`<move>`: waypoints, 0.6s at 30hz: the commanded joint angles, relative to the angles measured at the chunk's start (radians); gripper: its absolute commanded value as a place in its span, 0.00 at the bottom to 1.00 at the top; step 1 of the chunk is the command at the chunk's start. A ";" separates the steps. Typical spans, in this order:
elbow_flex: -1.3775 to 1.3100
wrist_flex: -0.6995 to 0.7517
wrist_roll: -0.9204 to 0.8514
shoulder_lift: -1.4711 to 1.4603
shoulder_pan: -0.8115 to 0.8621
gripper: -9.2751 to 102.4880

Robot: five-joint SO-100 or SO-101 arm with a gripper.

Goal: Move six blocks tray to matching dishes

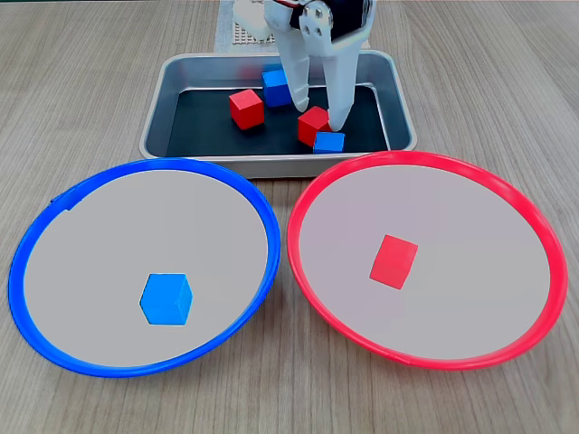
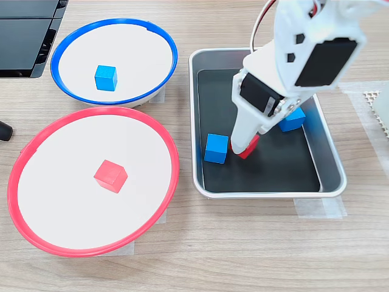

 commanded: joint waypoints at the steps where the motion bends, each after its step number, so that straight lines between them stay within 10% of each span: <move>1: -0.031 -0.018 -0.041 0.014 0.046 0.25; 9: 0.008 -0.029 -0.138 0.020 0.023 0.08; 18: -0.314 0.328 0.061 0.058 -0.163 0.08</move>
